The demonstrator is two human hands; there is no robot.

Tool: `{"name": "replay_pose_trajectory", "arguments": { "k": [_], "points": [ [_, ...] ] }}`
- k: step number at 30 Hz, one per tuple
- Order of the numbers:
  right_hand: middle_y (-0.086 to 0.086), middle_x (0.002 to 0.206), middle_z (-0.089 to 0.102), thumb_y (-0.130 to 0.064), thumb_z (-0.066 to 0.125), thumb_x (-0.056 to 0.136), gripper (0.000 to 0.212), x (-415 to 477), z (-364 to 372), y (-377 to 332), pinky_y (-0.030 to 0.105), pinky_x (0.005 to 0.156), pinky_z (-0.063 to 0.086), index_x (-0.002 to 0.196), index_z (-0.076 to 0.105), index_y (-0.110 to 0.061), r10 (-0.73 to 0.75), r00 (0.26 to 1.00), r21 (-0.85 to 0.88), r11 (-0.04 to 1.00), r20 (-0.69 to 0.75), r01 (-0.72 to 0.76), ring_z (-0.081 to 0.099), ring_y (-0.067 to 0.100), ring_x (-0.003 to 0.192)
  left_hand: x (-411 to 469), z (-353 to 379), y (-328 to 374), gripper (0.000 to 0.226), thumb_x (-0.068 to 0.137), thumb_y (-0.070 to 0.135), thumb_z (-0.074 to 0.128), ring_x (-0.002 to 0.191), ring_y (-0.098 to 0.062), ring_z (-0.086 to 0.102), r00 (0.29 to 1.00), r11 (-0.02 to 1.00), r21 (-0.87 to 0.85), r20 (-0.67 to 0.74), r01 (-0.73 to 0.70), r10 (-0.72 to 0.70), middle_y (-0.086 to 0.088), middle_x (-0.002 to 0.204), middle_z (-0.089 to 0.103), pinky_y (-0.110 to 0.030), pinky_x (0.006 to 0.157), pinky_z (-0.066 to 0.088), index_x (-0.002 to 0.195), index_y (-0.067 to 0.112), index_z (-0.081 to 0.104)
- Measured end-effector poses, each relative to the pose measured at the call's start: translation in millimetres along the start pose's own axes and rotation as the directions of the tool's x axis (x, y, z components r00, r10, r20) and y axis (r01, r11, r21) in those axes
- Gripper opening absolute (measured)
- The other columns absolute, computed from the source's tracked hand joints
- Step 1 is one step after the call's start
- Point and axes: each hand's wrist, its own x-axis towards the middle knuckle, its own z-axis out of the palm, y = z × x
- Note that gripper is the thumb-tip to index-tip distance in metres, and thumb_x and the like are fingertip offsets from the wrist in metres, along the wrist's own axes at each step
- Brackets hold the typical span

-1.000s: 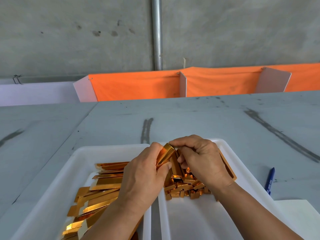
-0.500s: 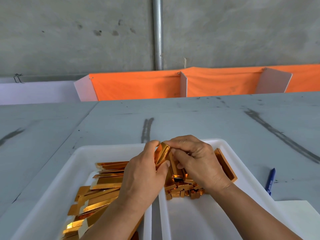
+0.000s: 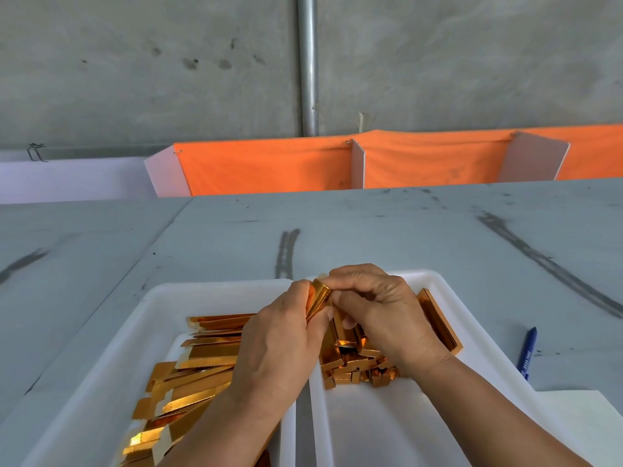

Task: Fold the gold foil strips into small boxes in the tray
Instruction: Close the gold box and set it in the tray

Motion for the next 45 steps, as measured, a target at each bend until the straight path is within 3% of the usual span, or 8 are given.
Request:
{"name": "replay_pose_trajectory", "arguments": {
  "k": [9,14,18,23,29,35,39,45],
  "points": [
    [-0.009,0.109,0.065,-0.007,0.064,0.094,0.029,-4.9,3.8,-5.5,0.022,0.064,0.054,0.097,0.077,-0.033,0.026,0.998,0.004,1.0,0.062,-0.026,0.062,0.005,0.065,-0.2,-1.9,-0.6,0.035,0.092,0.05,0.046,0.063,-0.006,0.05,1.0,1.0,-0.003,-0.016,0.004,-0.004,0.016,0.075,0.046,-0.008,0.05,0.034,0.117,0.026,0.048],
    [-0.003,0.082,0.07,-0.012,0.064,0.095,0.025,-5.4,3.9,-5.6,0.024,0.067,0.057,0.102,0.074,-0.034,0.061,0.998,0.02,0.998,0.009,-0.061,0.063,0.009,0.061,0.4,-2.5,1.8,0.04,0.089,0.054,0.04,0.066,-0.005,0.051,0.999,1.0,-0.009,-0.033,-0.022,0.022,0.016,0.078,0.048,-0.007,0.052,0.033,0.117,0.027,0.048],
    [-0.003,0.103,0.07,-0.007,0.063,0.094,0.025,-6.3,3.4,-8.3,0.019,0.062,0.052,0.1,0.077,-0.028,0.021,1.0,0.052,0.998,0.016,-0.022,0.063,0.002,0.064,0.3,-2.8,3.4,0.04,0.089,0.052,0.043,0.067,-0.004,0.053,0.998,1.0,-0.002,-0.047,-0.03,0.03,0.017,0.08,0.05,-0.008,0.055,0.038,0.119,0.027,0.048],
    [0.003,0.1,0.069,-0.009,0.064,0.094,0.018,-6.2,4.7,-8.3,0.018,0.062,0.053,0.101,0.076,-0.021,0.07,0.996,0.02,0.997,0.063,-0.072,0.062,0.002,0.065,0.0,-2.9,3.2,0.038,0.092,0.049,0.047,0.071,-0.004,0.054,0.999,1.0,0.023,-0.024,-0.022,0.022,0.017,0.085,0.048,-0.012,0.062,0.046,0.124,0.027,0.045],
    [-0.001,0.088,0.069,-0.008,0.065,0.093,0.019,-4.7,1.8,-8.7,0.034,0.064,0.055,0.101,0.065,-0.025,0.053,0.998,0.096,0.994,0.016,-0.055,0.06,0.015,0.056,-0.5,-4.5,4.4,0.039,0.089,0.051,0.048,0.067,-0.004,0.054,0.999,0.999,0.011,-0.036,-0.03,0.03,0.017,0.081,0.049,-0.008,0.057,0.041,0.119,0.027,0.048],
    [-0.007,0.076,0.072,-0.013,0.063,0.096,0.023,-7.7,3.4,-8.7,0.016,0.057,0.051,0.1,0.074,-0.033,0.013,1.0,0.014,1.0,0.006,-0.013,0.062,0.0,0.057,-0.6,-4.5,4.6,0.052,0.083,0.058,0.033,0.067,-0.004,0.053,0.998,0.999,0.002,-0.052,-0.039,0.039,0.017,0.08,0.047,-0.008,0.057,0.04,0.12,0.026,0.049],
    [-0.004,0.091,0.073,-0.013,0.063,0.095,0.019,-6.7,3.8,-8.2,0.017,0.057,0.051,0.099,0.075,-0.027,0.021,1.0,0.017,1.0,0.005,-0.021,0.062,0.0,0.06,-0.4,-5.2,4.6,0.052,0.082,0.059,0.031,0.065,-0.004,0.052,0.998,0.999,0.009,-0.053,-0.037,0.038,0.017,0.078,0.046,-0.006,0.054,0.037,0.119,0.026,0.049],
    [0.002,0.076,0.072,-0.014,0.062,0.097,0.014,-1.9,1.3,-7.4,0.027,0.054,0.055,0.1,0.071,-0.024,0.065,0.996,0.16,0.986,-0.053,-0.056,0.063,0.016,0.059,0.7,-8.0,5.6,0.036,0.089,0.052,0.051,0.062,-0.004,0.048,0.996,0.995,0.072,-0.053,-0.064,0.068,0.016,0.077,0.048,-0.006,0.051,0.03,0.114,0.025,0.051]
  ]
}}
